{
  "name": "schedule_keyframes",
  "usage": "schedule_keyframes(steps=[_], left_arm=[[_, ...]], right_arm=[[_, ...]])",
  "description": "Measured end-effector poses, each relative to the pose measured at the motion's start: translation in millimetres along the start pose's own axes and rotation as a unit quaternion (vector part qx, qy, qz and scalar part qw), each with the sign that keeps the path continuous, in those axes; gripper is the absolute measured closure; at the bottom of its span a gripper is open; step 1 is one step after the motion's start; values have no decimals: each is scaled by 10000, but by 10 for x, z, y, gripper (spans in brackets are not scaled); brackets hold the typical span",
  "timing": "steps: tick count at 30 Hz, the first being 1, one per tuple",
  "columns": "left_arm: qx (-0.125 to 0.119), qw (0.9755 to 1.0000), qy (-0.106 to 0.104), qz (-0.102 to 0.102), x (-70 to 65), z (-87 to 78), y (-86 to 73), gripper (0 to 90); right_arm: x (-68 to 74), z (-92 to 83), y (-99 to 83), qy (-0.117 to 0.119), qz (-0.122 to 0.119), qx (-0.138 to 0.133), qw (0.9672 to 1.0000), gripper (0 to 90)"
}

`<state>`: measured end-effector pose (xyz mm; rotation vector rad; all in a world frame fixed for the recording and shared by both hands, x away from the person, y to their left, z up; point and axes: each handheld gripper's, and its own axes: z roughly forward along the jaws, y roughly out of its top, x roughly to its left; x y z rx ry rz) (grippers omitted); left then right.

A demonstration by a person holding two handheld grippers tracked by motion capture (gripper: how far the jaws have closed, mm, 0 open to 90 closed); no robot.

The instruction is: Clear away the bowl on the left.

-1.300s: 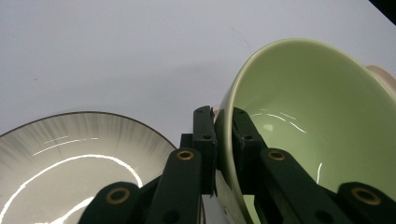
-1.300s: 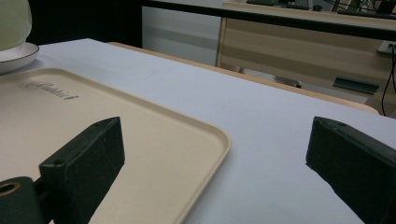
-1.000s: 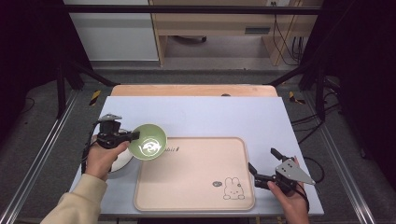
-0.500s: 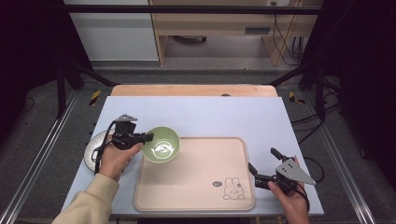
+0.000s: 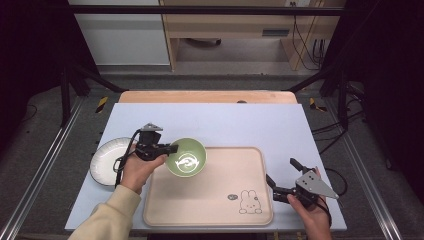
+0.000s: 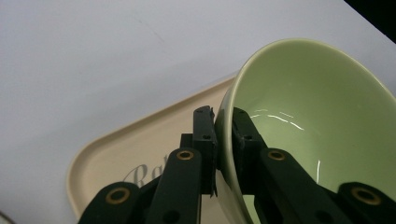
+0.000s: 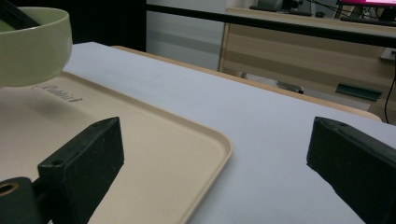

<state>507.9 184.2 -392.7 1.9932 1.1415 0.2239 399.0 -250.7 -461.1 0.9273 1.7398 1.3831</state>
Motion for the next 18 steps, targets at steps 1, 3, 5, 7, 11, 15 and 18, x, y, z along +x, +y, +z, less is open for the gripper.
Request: schedule_keyframes(steps=[1, 3, 5, 7, 11, 15, 18], left_arm=[[14, 10000, -12, 17, -18, 14, 1, 827], [37, 10000, -45, 42, -51, 42, 3, 827], [56, 9999, -70, 68, -80, 71, 3, 827], [73, 9999, -94, 83, -109, 98, 1, 827], [127, 9997, -133, 141, -159, 141, -2, 827], [166, 9996, -180, 171, -204, 175, -6, 827], [197, 9994, -203, 203, -227, 204, -11, 827]], right_arm=[[1, -2, 1, 5, 2, 6, 10000, 41], [4, -6, 4, 10, 3, 17, 10000, 41], [0, -6, 4, 11, -1, -2, 10000, 41], [-2, -6, 4, 5, -1, 0, 10000, 41], [0, -9, 6, 5, 5, 1, 10000, 41], [1, -7, 5, 8, 3, -4, 10000, 41], [1, -7, 7, 14, -2, -3, 10000, 41]])
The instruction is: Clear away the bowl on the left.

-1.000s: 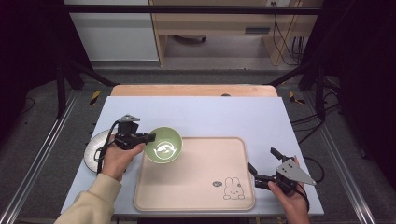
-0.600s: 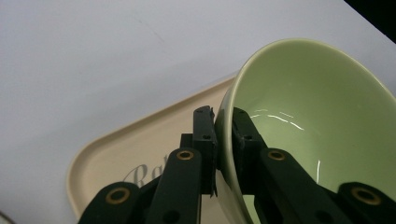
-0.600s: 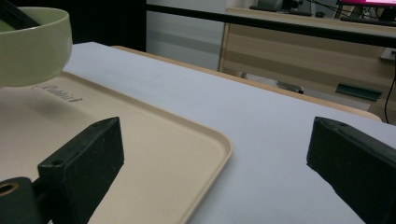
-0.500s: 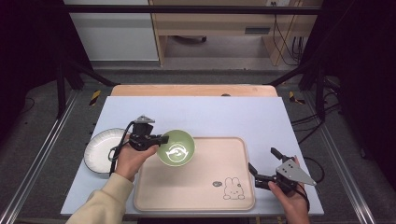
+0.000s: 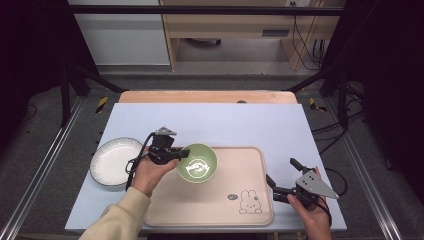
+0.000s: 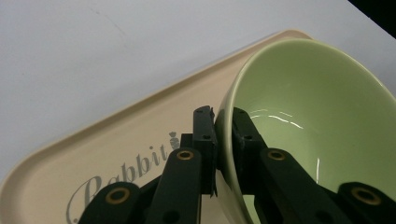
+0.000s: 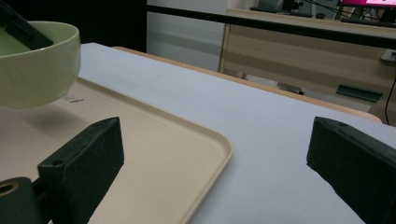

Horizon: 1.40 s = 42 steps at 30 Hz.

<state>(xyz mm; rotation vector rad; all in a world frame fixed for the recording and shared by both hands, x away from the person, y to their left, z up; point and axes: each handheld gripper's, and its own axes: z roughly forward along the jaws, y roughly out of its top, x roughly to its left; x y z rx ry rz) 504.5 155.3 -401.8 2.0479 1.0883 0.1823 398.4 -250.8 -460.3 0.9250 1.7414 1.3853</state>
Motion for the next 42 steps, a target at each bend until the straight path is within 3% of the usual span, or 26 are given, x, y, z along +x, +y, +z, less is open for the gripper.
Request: schedule_keyframes(steps=[42], left_arm=[[374, 9990, -230, 79, -158, 319, -127, 827]], right_arm=[[-7, -3, -2, -9, 16, 18, 10000, 41]])
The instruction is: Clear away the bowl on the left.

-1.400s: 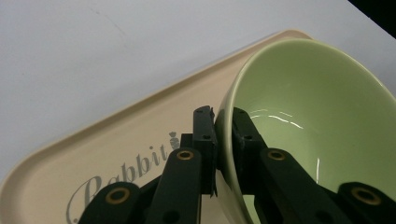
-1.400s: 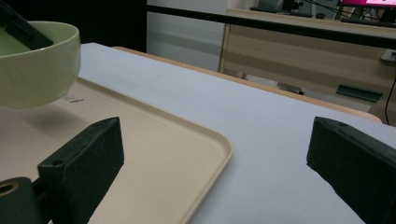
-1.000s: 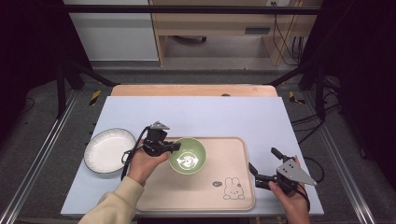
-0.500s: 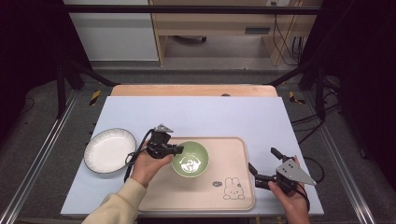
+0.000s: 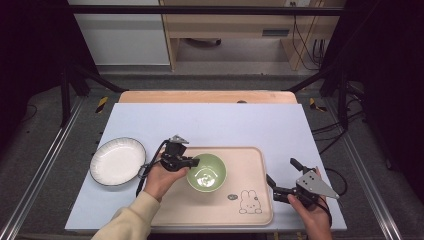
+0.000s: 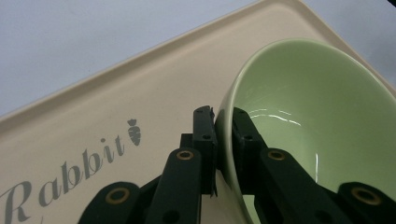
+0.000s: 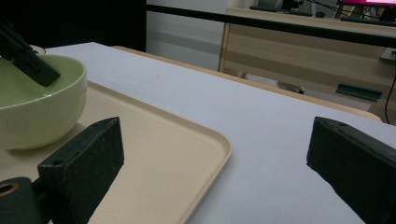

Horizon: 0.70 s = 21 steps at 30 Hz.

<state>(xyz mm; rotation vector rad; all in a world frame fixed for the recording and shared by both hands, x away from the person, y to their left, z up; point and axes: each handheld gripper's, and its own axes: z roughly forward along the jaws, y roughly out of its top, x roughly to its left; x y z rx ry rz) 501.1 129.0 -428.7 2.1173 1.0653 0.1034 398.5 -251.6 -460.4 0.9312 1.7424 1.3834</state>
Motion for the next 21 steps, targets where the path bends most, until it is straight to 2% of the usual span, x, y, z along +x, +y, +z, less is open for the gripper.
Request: schedule_keyframes(steps=[21], left_arm=[[90, 9999, -34, -87, 39, 66, -44, 826]], right_arm=[[-2, -8, 4, -4, 17, -8, 10000, 41]])
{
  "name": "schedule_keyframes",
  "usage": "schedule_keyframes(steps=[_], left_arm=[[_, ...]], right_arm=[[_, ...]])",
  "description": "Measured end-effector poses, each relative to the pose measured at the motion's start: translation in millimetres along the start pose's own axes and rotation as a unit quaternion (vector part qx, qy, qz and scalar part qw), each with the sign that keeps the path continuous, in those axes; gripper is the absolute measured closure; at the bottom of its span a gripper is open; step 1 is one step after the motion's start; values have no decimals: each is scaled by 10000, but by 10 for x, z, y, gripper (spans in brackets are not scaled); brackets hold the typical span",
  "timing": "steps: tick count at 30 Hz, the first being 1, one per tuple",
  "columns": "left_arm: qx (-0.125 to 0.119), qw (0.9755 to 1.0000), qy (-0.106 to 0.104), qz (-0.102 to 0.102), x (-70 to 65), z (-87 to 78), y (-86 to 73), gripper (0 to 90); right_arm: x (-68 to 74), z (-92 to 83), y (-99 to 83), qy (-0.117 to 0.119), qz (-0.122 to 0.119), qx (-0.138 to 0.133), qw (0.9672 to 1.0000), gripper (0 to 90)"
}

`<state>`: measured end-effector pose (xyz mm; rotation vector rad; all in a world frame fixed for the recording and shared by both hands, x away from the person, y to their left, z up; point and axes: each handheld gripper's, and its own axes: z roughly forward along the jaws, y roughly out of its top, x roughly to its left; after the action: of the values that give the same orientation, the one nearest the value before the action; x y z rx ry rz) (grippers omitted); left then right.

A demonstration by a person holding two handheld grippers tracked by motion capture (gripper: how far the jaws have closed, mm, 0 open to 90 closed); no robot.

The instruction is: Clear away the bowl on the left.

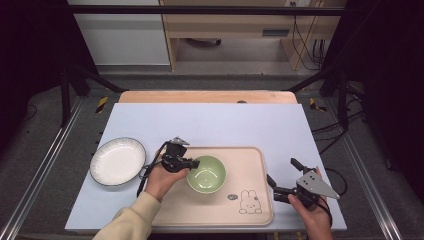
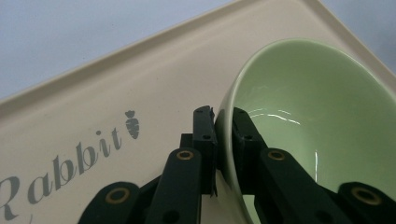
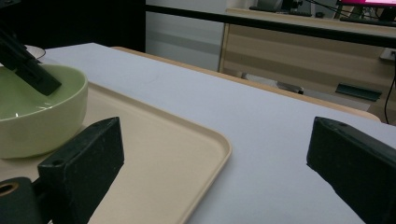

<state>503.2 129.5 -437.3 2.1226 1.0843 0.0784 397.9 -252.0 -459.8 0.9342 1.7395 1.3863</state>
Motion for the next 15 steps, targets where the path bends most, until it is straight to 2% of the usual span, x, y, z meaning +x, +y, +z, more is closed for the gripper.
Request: schedule_keyframes(steps=[15], left_arm=[[27, 10000, -43, -64, 31, 12, -4, 828]], right_arm=[[-2, -3, 1, 0, 1, 1, 10000, 41]])
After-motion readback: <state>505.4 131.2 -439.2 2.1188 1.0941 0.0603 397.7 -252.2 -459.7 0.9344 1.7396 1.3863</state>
